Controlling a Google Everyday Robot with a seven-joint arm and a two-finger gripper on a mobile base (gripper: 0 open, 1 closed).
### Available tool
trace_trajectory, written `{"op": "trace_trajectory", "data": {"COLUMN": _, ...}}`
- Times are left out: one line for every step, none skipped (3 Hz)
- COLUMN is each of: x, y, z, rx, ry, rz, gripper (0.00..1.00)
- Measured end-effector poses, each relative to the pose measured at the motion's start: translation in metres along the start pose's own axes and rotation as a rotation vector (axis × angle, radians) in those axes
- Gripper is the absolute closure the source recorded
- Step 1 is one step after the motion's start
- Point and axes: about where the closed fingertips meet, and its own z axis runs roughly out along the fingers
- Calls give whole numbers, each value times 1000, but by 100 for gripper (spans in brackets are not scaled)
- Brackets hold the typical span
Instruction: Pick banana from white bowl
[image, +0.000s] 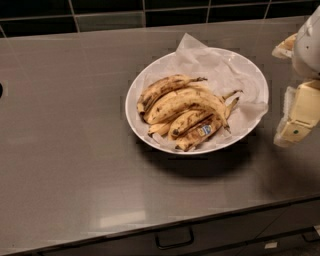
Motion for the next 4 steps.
{"op": "trace_trajectory", "data": {"x": 0, "y": 0, "z": 0, "rx": 0, "ry": 0, "rz": 0, "gripper": 0}}
{"op": "trace_trajectory", "data": {"x": -25, "y": -2, "z": 4, "rx": -10, "ry": -3, "rz": -53, "gripper": 0}}
{"op": "trace_trajectory", "data": {"x": -66, "y": 1, "z": 13, "rx": -31, "ry": -2, "rz": -151, "gripper": 0}}
{"op": "trace_trajectory", "data": {"x": -98, "y": 12, "z": 29, "rx": -74, "ry": 9, "rz": -230, "gripper": 9}}
